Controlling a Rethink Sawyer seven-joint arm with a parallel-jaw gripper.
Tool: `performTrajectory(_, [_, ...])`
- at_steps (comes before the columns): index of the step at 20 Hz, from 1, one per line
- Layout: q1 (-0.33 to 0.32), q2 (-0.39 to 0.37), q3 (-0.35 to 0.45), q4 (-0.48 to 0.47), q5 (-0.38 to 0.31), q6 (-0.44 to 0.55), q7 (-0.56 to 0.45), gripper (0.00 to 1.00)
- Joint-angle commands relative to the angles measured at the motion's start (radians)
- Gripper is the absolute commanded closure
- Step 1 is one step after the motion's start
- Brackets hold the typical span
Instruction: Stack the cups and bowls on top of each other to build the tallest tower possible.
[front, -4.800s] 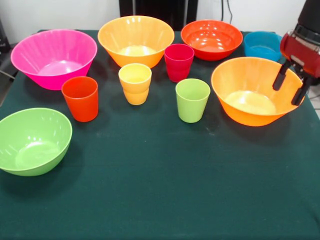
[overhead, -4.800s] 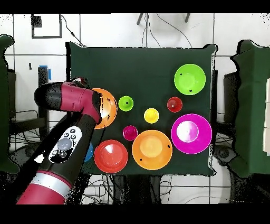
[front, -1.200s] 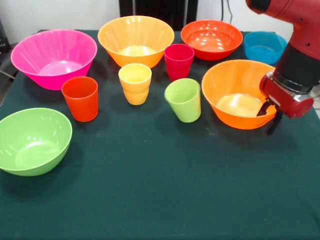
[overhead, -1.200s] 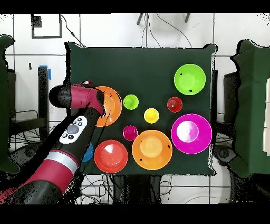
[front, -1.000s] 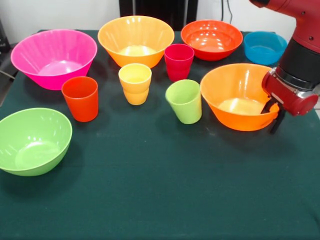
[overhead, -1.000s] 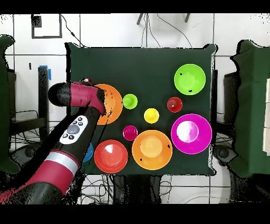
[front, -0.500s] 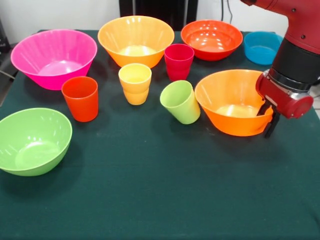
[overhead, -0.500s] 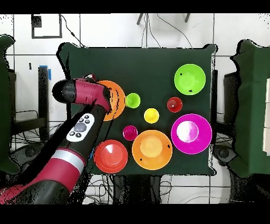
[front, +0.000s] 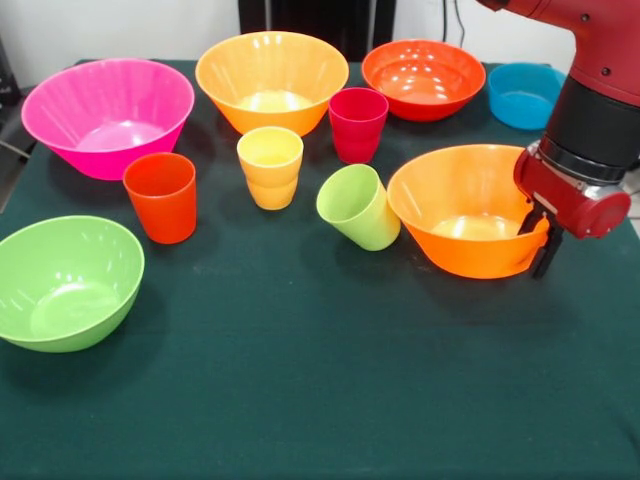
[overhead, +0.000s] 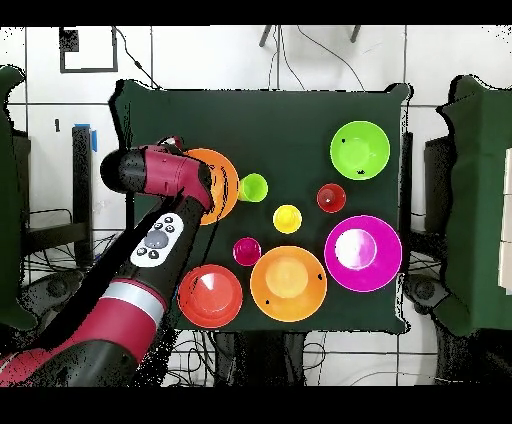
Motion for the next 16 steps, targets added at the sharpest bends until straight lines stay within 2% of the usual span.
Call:
performTrajectory(1, [-0.01,0.015,0.169,0.038,-0.042,-0.077,0.039,1.0])
performTrajectory(6, [0.028,0.008,0.151,0.054,-0.028,-0.06,0.084,1.0])
performTrajectory(16, [0.044,0.03,0.134,0.031,-0.013,-0.045,0.115,1.0])
